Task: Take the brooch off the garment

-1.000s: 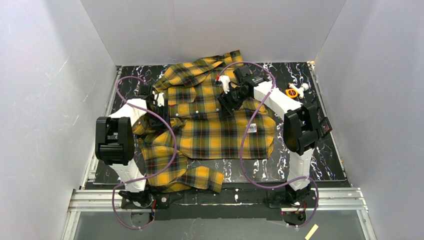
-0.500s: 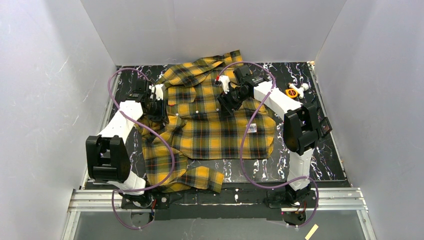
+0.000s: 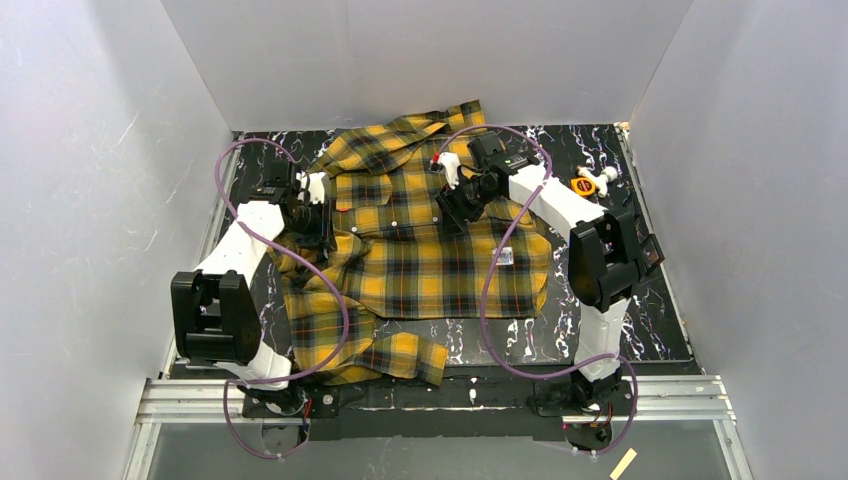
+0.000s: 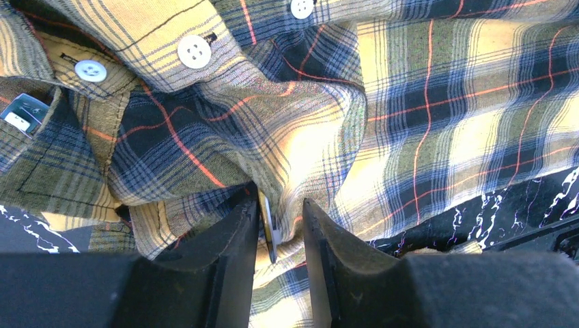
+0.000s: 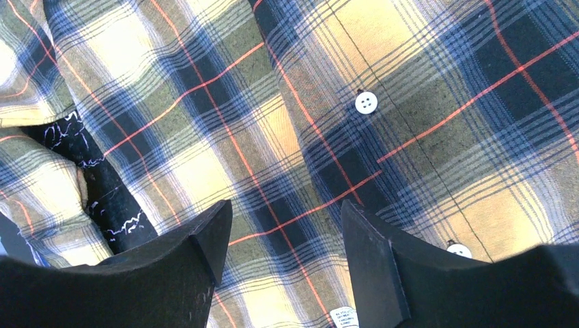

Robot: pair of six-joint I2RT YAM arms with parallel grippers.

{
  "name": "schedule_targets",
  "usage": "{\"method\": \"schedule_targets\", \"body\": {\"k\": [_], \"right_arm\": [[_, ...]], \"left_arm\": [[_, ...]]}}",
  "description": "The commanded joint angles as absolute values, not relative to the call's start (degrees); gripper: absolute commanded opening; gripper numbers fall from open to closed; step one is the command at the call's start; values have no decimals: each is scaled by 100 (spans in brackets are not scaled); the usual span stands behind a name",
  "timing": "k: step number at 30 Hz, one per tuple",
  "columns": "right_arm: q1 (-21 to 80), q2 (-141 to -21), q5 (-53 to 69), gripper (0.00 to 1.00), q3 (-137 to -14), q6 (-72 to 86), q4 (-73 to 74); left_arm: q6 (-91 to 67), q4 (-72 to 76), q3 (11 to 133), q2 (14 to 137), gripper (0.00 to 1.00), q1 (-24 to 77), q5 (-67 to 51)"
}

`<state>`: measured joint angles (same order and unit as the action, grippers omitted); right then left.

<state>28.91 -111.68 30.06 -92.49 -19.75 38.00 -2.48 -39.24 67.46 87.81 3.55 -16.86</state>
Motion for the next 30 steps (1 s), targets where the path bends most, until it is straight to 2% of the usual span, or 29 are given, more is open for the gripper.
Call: {"method": "schedule_targets", "body": {"k": [1,16,19,25,30], "right_arm": [[2909,-10824,3129,68,-9185,-2013,3674],[2918,-10829,3146,66,-9174,-2013,3674],[2918,-10833,3146,66,-9188,-2014,3674],[2926,-10849,3282,64,-9227,-1985,3649],[3008,-10911,3489,64,-9267,-1899,3566]], "left_arm": [[-109,-4127,6802,8632,29,236,-1683],[-146,-4125,6740,8853,19,88,-1862],[-151,-4105,6771,8902,15,88,-1872],[-128,-4206,6896,8841,1,88,-1817],[-28,-4402,7007,8698,0,86,-1769]]}}
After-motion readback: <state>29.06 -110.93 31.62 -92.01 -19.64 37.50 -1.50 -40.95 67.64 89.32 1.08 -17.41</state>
